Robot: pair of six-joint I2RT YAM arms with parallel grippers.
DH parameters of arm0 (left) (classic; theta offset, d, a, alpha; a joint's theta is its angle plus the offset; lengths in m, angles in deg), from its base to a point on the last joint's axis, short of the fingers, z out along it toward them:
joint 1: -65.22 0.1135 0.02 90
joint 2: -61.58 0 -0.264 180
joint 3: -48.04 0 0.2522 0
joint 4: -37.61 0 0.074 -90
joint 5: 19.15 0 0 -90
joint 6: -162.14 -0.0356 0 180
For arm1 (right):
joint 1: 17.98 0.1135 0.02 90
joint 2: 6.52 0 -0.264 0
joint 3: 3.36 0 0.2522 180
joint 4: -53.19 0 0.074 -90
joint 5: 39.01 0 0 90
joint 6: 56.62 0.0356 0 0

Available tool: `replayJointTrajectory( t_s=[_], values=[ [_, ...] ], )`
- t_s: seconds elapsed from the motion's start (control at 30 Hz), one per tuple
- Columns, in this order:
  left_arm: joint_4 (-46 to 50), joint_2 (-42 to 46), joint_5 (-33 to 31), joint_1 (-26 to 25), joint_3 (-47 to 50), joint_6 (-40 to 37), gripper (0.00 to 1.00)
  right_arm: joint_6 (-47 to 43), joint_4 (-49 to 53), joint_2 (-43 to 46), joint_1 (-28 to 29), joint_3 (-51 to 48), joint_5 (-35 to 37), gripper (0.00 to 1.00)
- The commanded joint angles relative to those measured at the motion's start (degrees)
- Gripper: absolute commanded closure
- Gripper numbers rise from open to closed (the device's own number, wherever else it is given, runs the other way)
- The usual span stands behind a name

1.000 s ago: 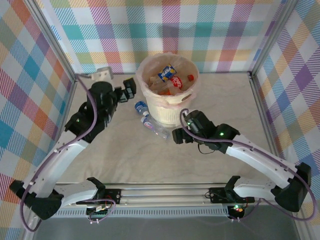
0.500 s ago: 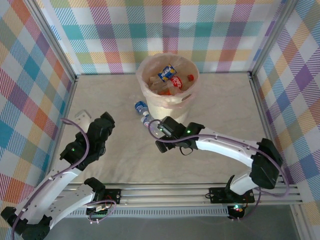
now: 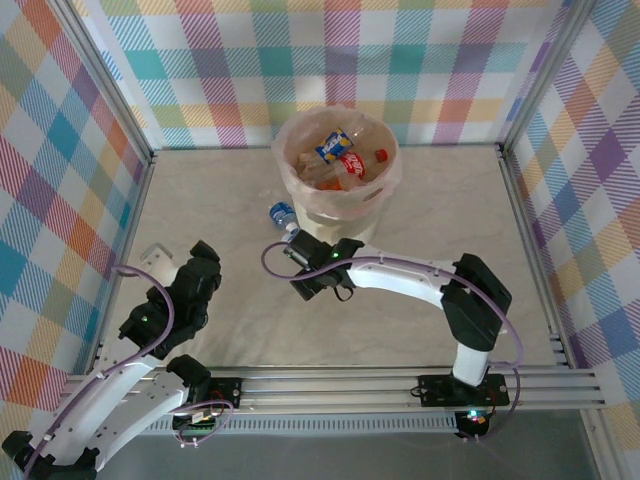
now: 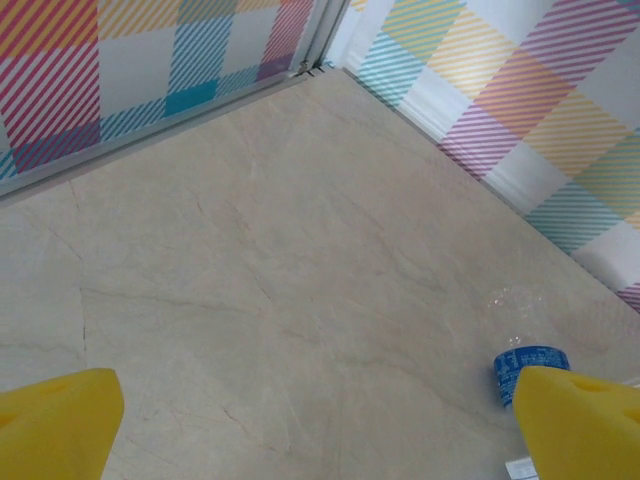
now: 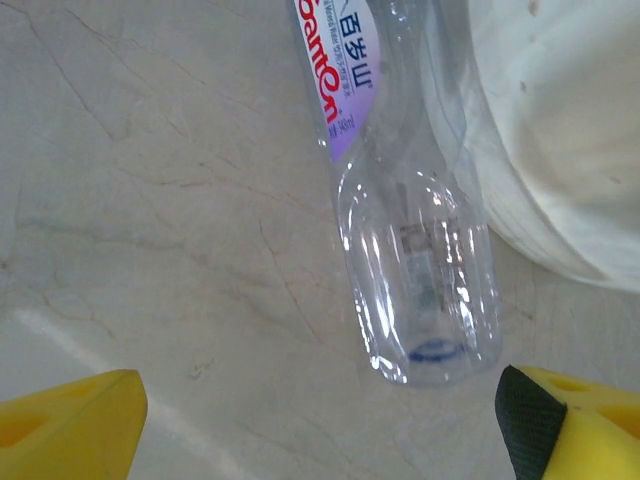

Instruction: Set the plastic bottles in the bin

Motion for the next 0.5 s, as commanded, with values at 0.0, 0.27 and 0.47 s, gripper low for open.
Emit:
replayJointTrajectory(
  t_s=[0.0, 0.27, 0.47],
  values=[
    [-0.96, 0.16, -2.88, 0.59, 0.74, 1.21, 0.0, -3.29, 0.29, -3.35, 0.4, 3.72, 2.84, 0.09],
    [-0.92, -0.09, -3.31, 0.66, 1.21, 1.83, 0.0, -5.98, 1.58, -8.95, 0.39, 8.76, 5.9, 0.09],
    [-1.0, -0.31, -3.39, 0.65, 1.34, 1.83, 0.0, -7.94, 1.71, -12.66, 0.01, 11.98, 6.79, 0.09]
  ],
)
